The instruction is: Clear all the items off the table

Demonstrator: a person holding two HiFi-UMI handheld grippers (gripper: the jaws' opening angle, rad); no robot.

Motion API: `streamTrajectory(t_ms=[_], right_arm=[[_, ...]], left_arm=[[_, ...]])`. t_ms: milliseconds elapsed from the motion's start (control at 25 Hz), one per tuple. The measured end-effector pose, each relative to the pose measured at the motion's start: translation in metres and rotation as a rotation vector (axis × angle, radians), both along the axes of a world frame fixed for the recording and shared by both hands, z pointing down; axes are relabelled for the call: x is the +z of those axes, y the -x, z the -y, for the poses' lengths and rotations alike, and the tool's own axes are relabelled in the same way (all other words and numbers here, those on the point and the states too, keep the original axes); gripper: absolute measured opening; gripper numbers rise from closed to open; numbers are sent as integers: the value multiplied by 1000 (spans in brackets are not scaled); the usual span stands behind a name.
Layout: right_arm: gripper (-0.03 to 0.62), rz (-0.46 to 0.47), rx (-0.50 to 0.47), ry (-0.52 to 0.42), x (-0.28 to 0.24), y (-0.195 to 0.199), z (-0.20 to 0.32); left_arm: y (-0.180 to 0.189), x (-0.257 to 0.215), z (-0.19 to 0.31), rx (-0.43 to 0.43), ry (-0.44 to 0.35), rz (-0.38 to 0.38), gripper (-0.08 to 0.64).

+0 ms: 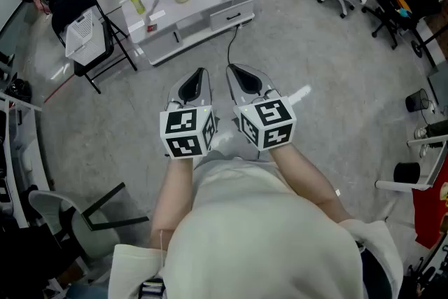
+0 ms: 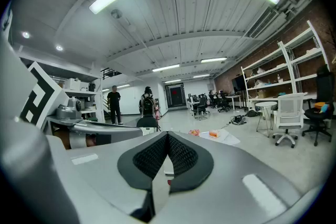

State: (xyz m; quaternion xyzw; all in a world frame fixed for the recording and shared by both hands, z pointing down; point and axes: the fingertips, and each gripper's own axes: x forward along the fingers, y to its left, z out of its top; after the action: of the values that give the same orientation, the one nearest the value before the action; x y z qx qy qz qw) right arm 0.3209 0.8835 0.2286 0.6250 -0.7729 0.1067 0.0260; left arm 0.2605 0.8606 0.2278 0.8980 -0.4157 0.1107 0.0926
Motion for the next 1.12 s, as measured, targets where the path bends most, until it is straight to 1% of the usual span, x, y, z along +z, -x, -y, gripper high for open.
streamTrajectory(t_ms=[680, 880, 1120], right_arm=[[-3, -15, -11, 26, 7, 8, 7], [-3, 13, -30, 30, 8, 6, 4], [-3, 10, -36, 41, 10, 5, 6]], left_arm=[[8, 6, 7, -16, 24, -13, 8], [4, 9, 2, -22, 30, -13, 8], [1, 13, 1, -34, 39, -1, 8]])
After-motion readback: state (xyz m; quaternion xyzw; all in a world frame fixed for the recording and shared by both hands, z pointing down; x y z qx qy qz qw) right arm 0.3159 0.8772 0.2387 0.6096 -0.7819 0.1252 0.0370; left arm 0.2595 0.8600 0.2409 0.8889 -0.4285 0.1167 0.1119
